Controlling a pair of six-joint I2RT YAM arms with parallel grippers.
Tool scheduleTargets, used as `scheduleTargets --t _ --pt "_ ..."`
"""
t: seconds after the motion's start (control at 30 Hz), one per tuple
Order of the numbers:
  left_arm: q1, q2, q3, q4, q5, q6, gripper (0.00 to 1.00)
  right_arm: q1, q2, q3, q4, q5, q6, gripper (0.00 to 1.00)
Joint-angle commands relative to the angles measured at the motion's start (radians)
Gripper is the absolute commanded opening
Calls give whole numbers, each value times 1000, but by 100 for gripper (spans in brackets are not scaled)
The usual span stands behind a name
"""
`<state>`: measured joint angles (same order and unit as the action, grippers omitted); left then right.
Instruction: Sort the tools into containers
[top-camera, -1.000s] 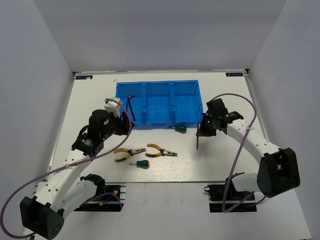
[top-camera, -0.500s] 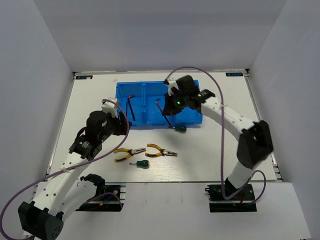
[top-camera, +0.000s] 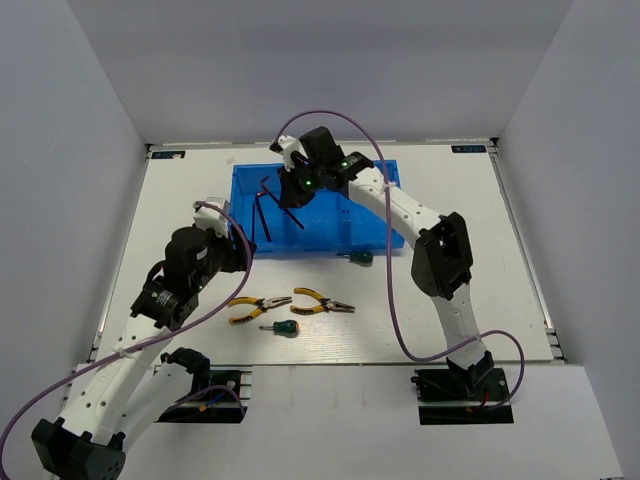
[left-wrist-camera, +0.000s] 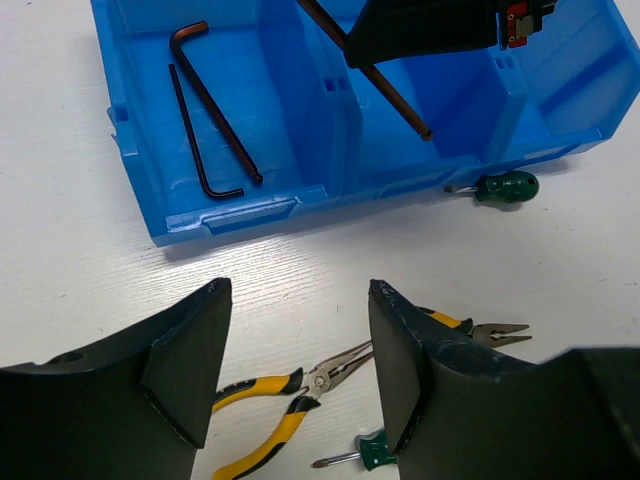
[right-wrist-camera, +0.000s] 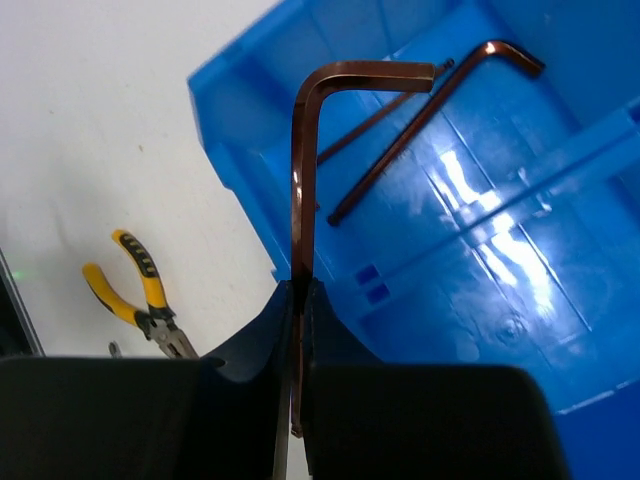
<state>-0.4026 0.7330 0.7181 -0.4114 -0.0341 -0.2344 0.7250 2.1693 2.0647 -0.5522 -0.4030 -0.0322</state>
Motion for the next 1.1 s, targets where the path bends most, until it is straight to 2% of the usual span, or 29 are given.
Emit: scheduleTargets --t 0.0,0.13,0.27,0.37,0.47,0.63,0.77,0.9,1.07 --pt "-4 -9 30 -10 -21 -8 67 33 18 86 37 -5 55 0" --pt "-4 0 30 -20 -12 -19 67 37 26 32 226 18 265 0" --pt "-4 9 21 -62 -12 -48 67 37 61 52 330 41 498 0" --pt "-4 9 21 -76 -23 -92 67 42 124 68 389 128 593 0" --pt "-4 -16 11 -106 -42 -149 67 42 181 110 397 259 552 0" --pt "-4 -23 1 -223 -64 -224 67 39 228 130 388 294 428 1" --pt "-4 77 35 -352 -64 -298 67 37 195 85 394 261 419 34" --pt "-4 126 44 -401 -75 -378 59 31 124 54 391 201 410 42" --pt "-4 169 29 -411 -99 -500 45 17 6 3 333 115 402 46"
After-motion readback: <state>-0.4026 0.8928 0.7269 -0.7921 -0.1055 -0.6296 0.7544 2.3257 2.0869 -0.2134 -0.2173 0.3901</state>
